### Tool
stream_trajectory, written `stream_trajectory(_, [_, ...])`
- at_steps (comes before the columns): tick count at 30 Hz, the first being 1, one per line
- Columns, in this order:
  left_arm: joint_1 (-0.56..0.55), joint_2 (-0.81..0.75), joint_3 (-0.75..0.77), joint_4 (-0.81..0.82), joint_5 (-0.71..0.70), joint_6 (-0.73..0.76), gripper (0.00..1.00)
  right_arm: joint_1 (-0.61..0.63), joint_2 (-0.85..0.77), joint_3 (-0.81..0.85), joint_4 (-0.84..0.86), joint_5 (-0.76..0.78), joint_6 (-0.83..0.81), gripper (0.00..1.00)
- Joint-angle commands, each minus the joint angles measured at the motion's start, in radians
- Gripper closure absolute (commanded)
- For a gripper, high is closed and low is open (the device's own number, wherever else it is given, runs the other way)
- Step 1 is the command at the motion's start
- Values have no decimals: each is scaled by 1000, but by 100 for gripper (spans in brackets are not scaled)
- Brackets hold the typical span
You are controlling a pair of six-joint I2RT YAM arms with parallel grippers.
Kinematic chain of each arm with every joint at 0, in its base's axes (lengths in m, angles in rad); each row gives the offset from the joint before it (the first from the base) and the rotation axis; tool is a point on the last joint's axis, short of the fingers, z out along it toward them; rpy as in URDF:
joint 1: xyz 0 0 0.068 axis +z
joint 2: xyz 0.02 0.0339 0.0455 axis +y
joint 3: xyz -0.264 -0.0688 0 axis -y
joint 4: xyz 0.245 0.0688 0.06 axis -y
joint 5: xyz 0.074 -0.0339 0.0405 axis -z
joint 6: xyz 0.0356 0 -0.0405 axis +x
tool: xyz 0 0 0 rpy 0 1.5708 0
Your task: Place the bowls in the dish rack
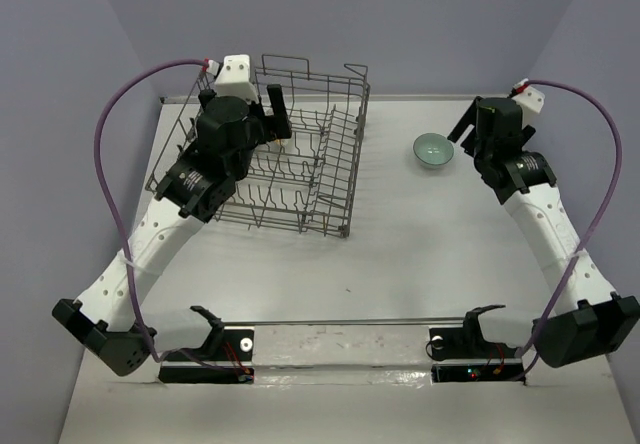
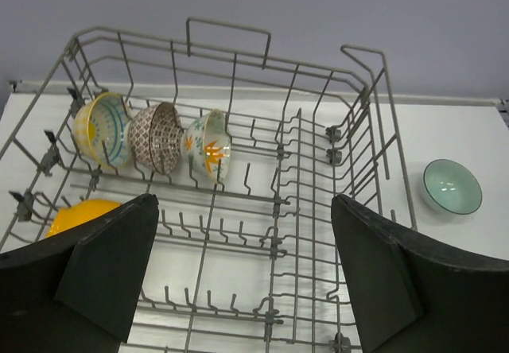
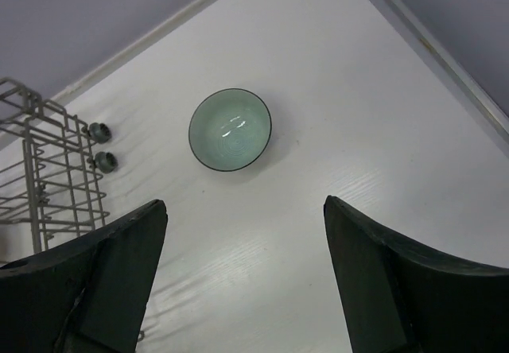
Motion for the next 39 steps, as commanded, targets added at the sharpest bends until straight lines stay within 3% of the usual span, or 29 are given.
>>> stream_trajectory(1, [8,-89,-96,92,-108,-91,1,-85,32,6,12,-109,45,16])
stream_trajectory(6, [15,-187,-187,181,-119,-92,1,-203,95,-26,64,-256,83,20])
stream_trajectory(14, [24,-276,-288,229,-179,-78,1,-243,293,-37,152,-357,119,34])
stream_trajectory(18, [28,-318,-345,270,-182,-71,1,-252,374,-2,172,-363,119,36])
stream_trajectory(24, [30,-272,-297,191,-184,-75,1,-297,475,30,184,-382,125,37])
stream_trajectory(39, [39,-252,-319,198,-153,-64,1,-324,675,156,221,-440,133,40])
